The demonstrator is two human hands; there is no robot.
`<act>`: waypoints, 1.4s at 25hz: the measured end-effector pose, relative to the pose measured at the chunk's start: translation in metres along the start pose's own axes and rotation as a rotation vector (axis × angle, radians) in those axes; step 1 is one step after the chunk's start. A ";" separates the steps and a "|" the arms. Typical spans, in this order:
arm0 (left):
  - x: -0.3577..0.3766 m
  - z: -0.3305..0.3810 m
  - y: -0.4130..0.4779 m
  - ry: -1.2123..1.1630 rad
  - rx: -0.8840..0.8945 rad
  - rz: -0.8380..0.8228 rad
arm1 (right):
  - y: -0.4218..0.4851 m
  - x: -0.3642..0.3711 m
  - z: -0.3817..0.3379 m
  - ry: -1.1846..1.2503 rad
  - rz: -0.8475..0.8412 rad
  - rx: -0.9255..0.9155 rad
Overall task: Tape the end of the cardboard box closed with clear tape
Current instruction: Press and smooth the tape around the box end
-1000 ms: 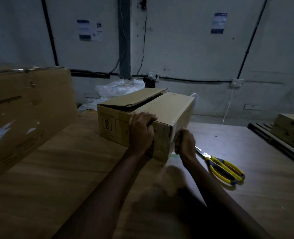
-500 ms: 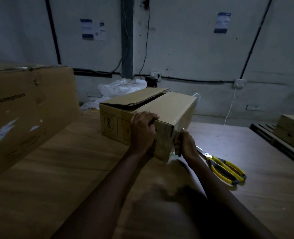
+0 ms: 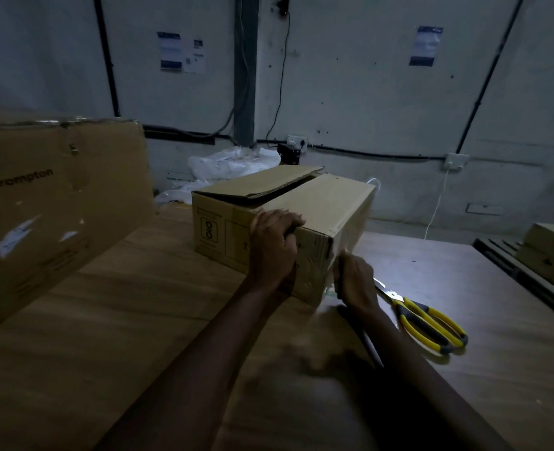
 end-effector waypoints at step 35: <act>-0.009 -0.013 0.008 -0.280 -0.011 0.026 | -0.036 0.054 -0.079 -0.307 -0.261 -0.591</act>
Point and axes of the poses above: each hand's wrist, its own y-axis towards the middle knuckle, its own x-axis out of the palm, z = x × y, the point moved 8 cm from there along y, towards the middle knuckle, and after that the axes turned 3 degrees about -y, right-handed, at the moved point
